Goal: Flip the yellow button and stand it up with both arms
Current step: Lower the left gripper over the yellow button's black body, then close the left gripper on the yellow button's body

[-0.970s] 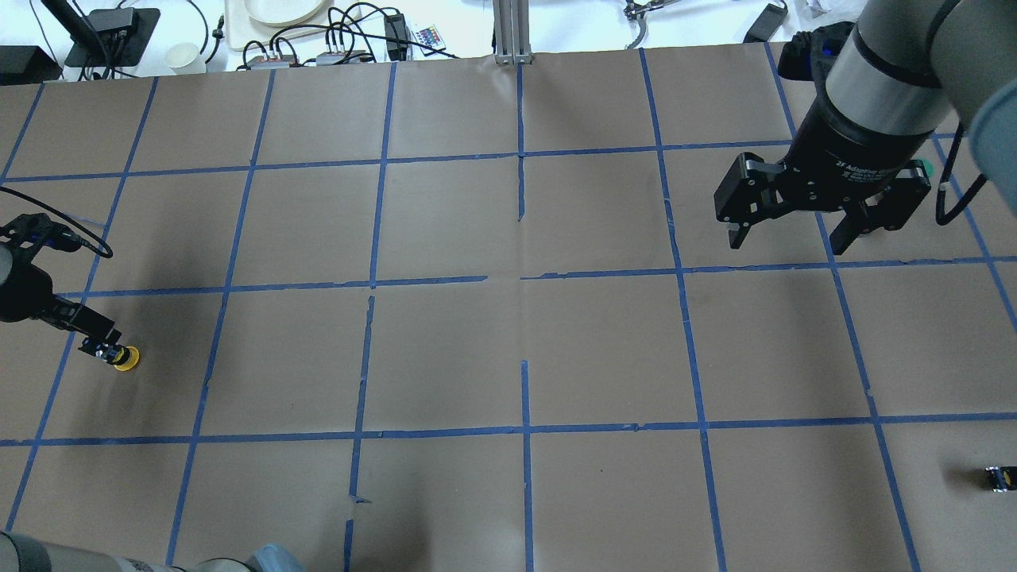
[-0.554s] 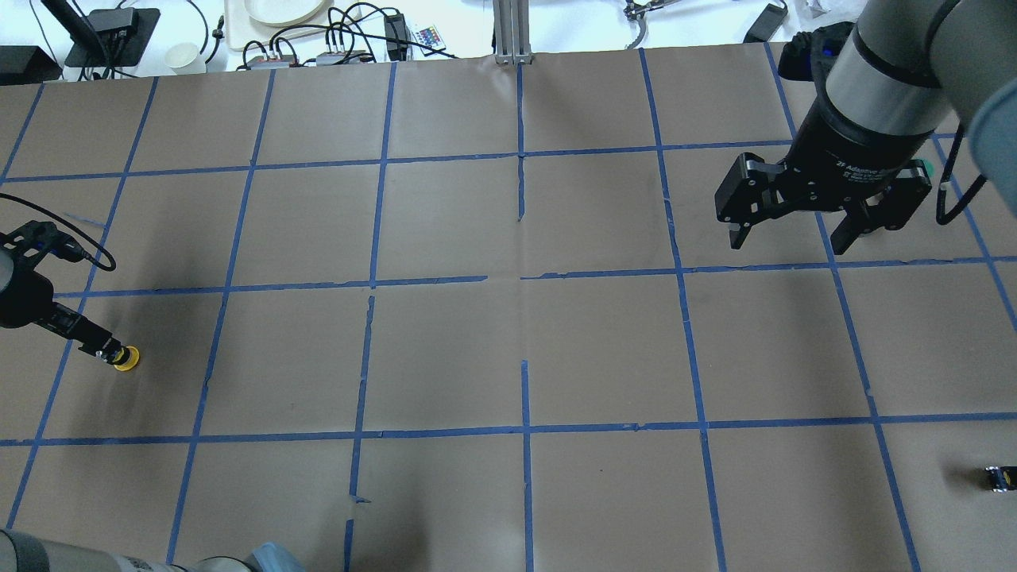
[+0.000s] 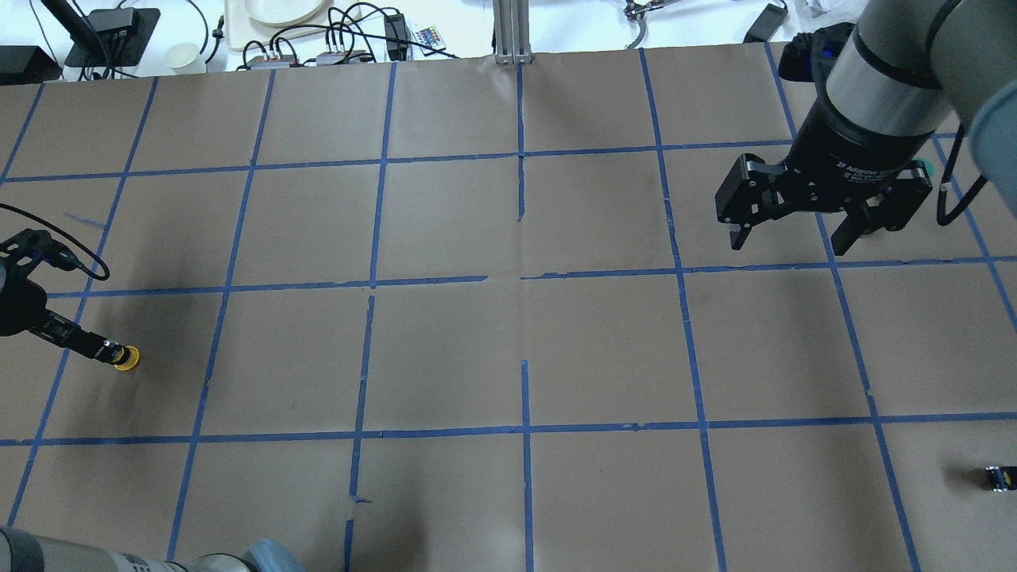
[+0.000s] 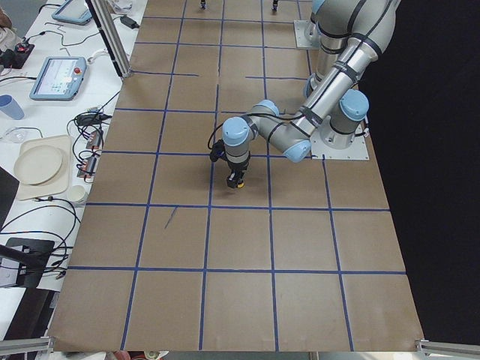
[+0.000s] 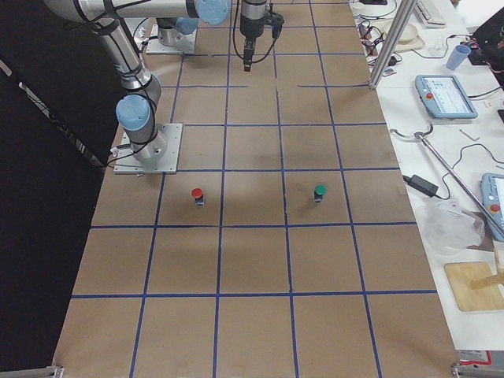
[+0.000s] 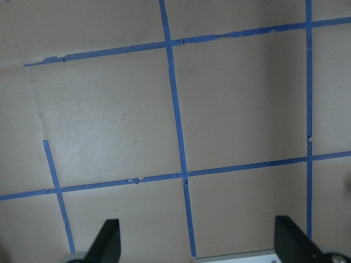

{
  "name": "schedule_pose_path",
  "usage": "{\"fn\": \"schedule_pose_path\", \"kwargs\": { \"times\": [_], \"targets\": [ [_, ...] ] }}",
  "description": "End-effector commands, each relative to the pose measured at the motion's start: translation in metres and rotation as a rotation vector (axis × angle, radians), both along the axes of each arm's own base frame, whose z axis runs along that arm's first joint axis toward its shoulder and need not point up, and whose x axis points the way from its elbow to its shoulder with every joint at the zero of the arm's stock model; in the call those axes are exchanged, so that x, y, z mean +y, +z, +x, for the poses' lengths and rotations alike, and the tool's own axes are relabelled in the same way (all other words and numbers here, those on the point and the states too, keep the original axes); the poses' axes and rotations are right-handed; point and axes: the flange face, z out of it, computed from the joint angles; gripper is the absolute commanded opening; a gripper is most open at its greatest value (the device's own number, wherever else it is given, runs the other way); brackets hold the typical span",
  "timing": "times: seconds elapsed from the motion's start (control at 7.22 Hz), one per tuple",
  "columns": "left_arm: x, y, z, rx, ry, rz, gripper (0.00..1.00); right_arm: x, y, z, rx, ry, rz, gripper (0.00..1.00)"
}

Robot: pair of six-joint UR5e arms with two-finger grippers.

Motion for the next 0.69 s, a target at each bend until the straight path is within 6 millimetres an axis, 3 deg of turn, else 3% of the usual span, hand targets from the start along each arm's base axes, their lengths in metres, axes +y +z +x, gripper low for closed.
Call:
{"fn": "schedule_pose_path", "kwargs": {
  "times": [0.0,0.55],
  "targets": [
    [-0.003,0.003,-0.006,-0.003,-0.002,-0.004,0.8,-0.001,-0.001,0.001,-0.006,0.001,0.001,1.0],
    [-0.002,-0.01,-0.007,0.009,0.073,0.015,0.77,0.0,0.002,0.001,-0.006,0.0,-0.005,1.0]
  ]
}}
